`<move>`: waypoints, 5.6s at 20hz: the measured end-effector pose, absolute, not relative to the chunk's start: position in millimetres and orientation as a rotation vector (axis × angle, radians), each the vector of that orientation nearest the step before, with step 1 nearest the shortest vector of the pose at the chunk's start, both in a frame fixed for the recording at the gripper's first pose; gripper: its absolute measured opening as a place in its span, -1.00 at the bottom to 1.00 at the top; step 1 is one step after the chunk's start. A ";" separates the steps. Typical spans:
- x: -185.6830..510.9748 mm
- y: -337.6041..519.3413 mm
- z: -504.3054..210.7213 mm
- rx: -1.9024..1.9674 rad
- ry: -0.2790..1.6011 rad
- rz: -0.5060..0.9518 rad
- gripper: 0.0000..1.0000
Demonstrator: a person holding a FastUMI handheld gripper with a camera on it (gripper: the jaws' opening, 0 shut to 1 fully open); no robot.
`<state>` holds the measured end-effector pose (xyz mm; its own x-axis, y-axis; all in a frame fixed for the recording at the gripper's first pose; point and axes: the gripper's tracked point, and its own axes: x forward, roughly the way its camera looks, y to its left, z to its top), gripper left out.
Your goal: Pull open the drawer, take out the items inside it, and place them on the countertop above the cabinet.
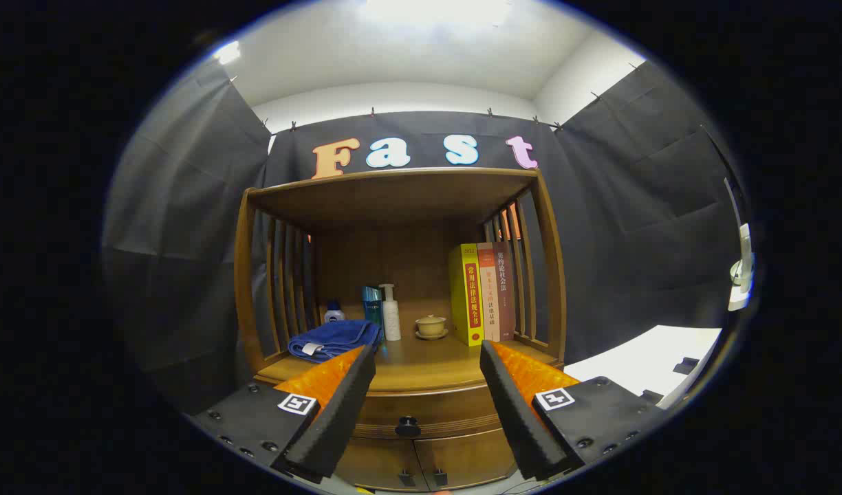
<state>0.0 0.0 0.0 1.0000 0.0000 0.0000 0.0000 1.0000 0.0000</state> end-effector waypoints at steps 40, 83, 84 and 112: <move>94.9 16.3 -188.5 0.008 0.194 0.044 1.00; 0.3 14.6 -234.0 -0.009 0.371 0.035 -0.14; -4.3 14.5 -233.6 -0.007 0.375 0.034 -0.14; -40.1 20.2 -188.2 -0.005 0.304 0.066 0.95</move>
<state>-40.1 20.2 -188.2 0.9519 0.0638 -0.2995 -0.0652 0.9979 0.0054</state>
